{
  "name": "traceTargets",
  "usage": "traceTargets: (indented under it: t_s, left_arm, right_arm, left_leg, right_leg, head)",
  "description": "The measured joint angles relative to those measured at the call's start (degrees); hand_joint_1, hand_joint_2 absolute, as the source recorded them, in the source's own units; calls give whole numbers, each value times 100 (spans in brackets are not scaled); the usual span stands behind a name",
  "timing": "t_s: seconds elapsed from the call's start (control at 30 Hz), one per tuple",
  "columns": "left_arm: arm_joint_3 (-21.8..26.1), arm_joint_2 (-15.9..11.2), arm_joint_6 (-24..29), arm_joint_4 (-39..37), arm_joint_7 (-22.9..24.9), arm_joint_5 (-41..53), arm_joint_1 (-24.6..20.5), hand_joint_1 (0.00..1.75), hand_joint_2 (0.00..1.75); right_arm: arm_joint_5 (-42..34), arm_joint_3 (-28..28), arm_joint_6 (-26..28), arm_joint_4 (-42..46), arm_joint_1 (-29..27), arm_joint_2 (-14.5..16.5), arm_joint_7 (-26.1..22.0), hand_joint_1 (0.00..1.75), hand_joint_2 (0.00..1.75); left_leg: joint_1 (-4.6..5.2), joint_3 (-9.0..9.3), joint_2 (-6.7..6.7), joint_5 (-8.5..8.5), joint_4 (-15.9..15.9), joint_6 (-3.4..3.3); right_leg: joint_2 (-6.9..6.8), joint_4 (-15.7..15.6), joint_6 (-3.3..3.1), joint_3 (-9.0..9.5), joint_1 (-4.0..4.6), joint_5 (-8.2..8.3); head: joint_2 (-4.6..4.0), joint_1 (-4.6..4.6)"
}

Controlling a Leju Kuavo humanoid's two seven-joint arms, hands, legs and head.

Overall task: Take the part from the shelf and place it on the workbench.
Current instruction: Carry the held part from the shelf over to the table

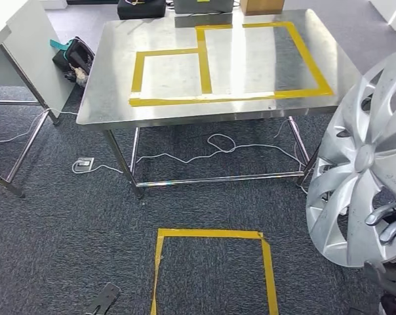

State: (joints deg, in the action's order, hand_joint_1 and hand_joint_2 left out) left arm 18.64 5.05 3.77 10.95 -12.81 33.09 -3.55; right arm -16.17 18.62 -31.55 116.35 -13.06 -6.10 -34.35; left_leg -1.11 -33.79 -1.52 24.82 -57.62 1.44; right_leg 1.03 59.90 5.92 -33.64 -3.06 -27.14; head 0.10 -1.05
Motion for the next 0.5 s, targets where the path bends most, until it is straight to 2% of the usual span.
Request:
traceTargets:
  t_s: [0.03,0.07,0.13,0.17,0.23,0.27,0.3,0.33,0.4,0.43,0.5]
  left_arm:
    - [0,-1,0,0,1,-1,4,0,175]
    - [0,1,-1,0,1,-1,10,0,175]
    - [0,5,-1,0,1,-2,12,0,175]
    - [0,8,-1,0,1,-2,8,0,175]
    - [0,15,-1,0,1,-2,3,0,175]
    - [0,18,-1,0,1,-2,8,0,175]
    - [0,20,-1,0,1,-2,13,0,175]
    - [0,23,-1,0,0,-2,18,0,175]
    - [0,26,-1,0,-1,-2,22,0,175]
    - [0,27,-1,0,-2,-2,19,0,175]
    - [0,27,-1,0,-3,-2,9,0,175]
  right_arm:
    - [2,-2,1,0,-2,3,1,175,175]
    - [4,-3,2,-2,-5,4,4,175,175]
    - [1,-3,7,-2,-1,6,4,175,175]
    - [-1,-2,10,-1,1,7,3,175,175]
    - [-3,-2,5,0,3,7,-1,175,175]
    - [-3,-3,1,-1,1,7,0,175,175]
    - [-3,-3,-3,-1,0,7,0,175,175]
    - [-3,-4,-5,-1,1,7,1,175,175]
    - [-3,-4,-4,-1,5,7,0,175,175]
    - [-3,-4,-3,-1,6,7,0,175,175]
    - [-2,-4,-2,-1,5,7,-1,175,175]
  left_leg:
    - [-3,-14,-10,2,-18,17]
    - [-13,-17,-9,4,-13,36]
    - [-31,-100,30,122,-191,63]
    - [-31,-229,54,261,-451,70]
    - [-18,-640,79,588,-1234,58]
    - [-10,-820,79,666,-1545,41]
    - [1,-922,79,645,-1686,16]
    - [17,-919,79,518,-1612,-20]
    - [65,-642,84,101,-960,-118]
    - [92,-472,90,-37,-602,-160]
    - [128,-285,102,-94,-205,-178]
  right_leg:
    - [4,26,-92,-11,5,-3]
    - [-2,53,-154,-26,13,-10]
    - [-10,68,-248,-32,32,-13]
    - [-17,64,-283,-27,42,-15]
    - [-34,60,-329,-22,71,-29]
    - [-41,60,-346,-17,88,-39]
    - [-44,60,-359,-7,105,-50]
    - [-46,60,-368,8,120,-62]
    - [-47,57,-368,51,137,-94]
    - [-45,62,-351,66,153,-115]
    - [-44,51,-303,73,169,-141]
  head:
    - [0,10]
    - [1,32]
    - [0,49]
    - [0,58]
    - [-1,69]
    - [-1,70]
    - [-1,70]
    - [-1,69]
    - [-1,69]
    - [-1,68]
    - [-1,65]
